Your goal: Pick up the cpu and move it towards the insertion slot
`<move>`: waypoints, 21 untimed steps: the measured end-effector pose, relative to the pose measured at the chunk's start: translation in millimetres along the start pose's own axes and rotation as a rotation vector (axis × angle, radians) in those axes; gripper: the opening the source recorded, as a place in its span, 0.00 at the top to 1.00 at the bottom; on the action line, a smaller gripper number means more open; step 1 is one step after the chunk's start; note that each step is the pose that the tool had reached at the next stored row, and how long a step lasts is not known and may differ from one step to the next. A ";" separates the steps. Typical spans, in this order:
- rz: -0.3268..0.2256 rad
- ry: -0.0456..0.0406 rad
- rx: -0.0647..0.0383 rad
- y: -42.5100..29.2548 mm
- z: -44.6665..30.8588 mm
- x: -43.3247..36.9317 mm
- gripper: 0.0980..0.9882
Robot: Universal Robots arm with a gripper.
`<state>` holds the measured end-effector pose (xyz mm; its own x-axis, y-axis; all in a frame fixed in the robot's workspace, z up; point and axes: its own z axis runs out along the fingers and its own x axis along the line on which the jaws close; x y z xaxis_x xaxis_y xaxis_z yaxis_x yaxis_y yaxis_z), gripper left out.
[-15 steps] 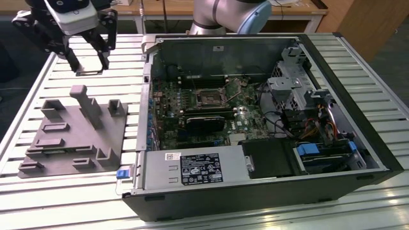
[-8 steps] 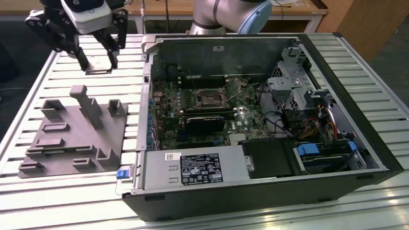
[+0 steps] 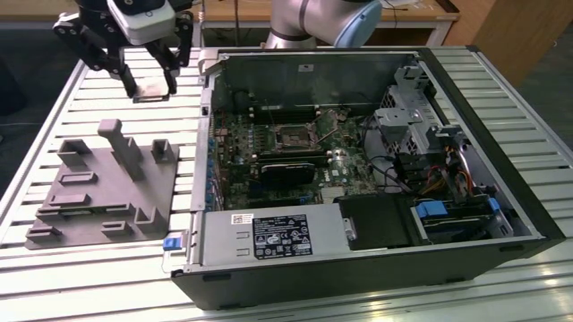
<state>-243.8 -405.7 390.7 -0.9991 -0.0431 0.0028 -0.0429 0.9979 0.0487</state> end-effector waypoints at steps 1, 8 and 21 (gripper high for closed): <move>0.000 0.0000 0.000 0.2 0.0 -2.1 0.50; 0.000 0.0000 0.000 0.8 0.0 -17.7 0.50; 0.000 0.0001 0.000 1.6 0.0 -42.3 0.50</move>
<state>-201.6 -402.3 390.7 -0.9991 -0.0434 0.0029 -0.0433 0.9979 0.0487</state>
